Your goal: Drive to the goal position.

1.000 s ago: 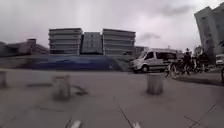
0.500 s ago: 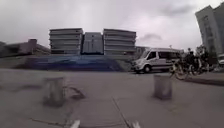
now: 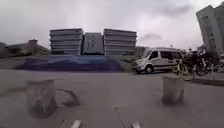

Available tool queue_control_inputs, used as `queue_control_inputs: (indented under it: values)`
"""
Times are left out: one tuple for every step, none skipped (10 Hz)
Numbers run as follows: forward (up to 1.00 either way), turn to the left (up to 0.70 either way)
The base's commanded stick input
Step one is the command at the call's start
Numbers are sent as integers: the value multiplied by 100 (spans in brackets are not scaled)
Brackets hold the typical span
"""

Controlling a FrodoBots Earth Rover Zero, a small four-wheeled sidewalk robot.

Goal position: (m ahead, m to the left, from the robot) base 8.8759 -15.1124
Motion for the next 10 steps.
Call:
queue_control_inputs:
  values:
    - [70,0]
    - [70,0]
    - [70,0]
    - [70,0]
    - [70,0]
    - [70,0]
    - [70,0]
    - [70,0]
    - [70,0]
    - [70,0]
